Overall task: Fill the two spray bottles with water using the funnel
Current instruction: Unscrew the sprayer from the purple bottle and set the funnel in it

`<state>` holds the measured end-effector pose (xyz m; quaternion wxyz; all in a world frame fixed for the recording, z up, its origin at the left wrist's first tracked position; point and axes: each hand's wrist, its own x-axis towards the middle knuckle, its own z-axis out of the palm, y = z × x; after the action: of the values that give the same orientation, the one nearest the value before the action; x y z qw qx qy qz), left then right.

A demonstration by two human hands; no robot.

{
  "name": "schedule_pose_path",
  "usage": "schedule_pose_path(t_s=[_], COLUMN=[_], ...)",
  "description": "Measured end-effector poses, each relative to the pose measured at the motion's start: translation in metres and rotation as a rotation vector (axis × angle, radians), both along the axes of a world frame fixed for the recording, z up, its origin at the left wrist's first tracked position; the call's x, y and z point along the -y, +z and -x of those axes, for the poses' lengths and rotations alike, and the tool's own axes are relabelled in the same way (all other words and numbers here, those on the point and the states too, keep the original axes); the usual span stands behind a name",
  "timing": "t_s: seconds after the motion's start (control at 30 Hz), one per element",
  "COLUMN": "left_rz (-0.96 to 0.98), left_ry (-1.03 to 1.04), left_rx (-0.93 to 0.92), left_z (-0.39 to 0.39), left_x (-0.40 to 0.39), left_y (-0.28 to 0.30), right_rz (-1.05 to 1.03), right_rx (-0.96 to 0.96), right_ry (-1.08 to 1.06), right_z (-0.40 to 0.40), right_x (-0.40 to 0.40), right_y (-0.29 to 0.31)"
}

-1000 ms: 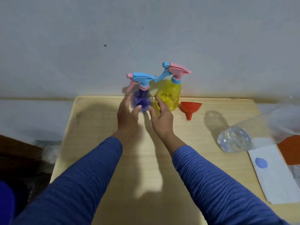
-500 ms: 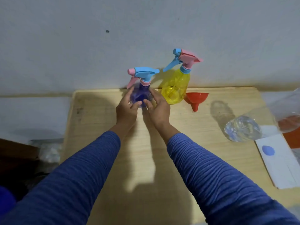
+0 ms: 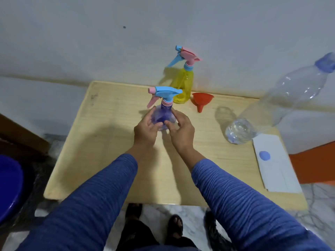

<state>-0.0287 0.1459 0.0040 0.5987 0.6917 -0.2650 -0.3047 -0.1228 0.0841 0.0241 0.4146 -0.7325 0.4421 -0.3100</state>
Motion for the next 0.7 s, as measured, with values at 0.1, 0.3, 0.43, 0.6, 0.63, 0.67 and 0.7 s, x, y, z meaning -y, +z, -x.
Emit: schedule_pose_path(t_s=[0.1,0.3,0.43,0.6,0.63,0.67,0.7], left_rz=[0.029,0.007,-0.056,-0.126,-0.127,-0.115,-0.100], left_ry=[-0.034,-0.065,-0.080,-0.122,-0.126,-0.125,-0.118], left_rx=[-0.068,-0.075,0.023,0.141,0.149,0.147,0.133], left_z=[0.042,0.105,0.123,0.125,0.125,0.125,0.125], left_x=[-0.006,-0.013,-0.018,-0.023,-0.023,-0.023,-0.023], left_y=[-0.009,-0.019,-0.026,-0.033,-0.035,-0.036,-0.037], right_rz=[-0.005,-0.020,-0.024,-0.032,-0.039,-0.050,-0.057], right_rx=[-0.016,-0.035,-0.038,-0.062,-0.057,-0.043,-0.020], right_ry=[-0.012,-0.042,-0.052,0.001,0.006,-0.004,-0.024], right_z=[0.045,0.109,0.130,0.143,0.145,0.146,0.148], right_x=[-0.005,-0.012,-0.016,-0.015,-0.014,-0.013,-0.011], right_y=[-0.004,-0.014,-0.021,-0.028,-0.027,-0.026,-0.024])
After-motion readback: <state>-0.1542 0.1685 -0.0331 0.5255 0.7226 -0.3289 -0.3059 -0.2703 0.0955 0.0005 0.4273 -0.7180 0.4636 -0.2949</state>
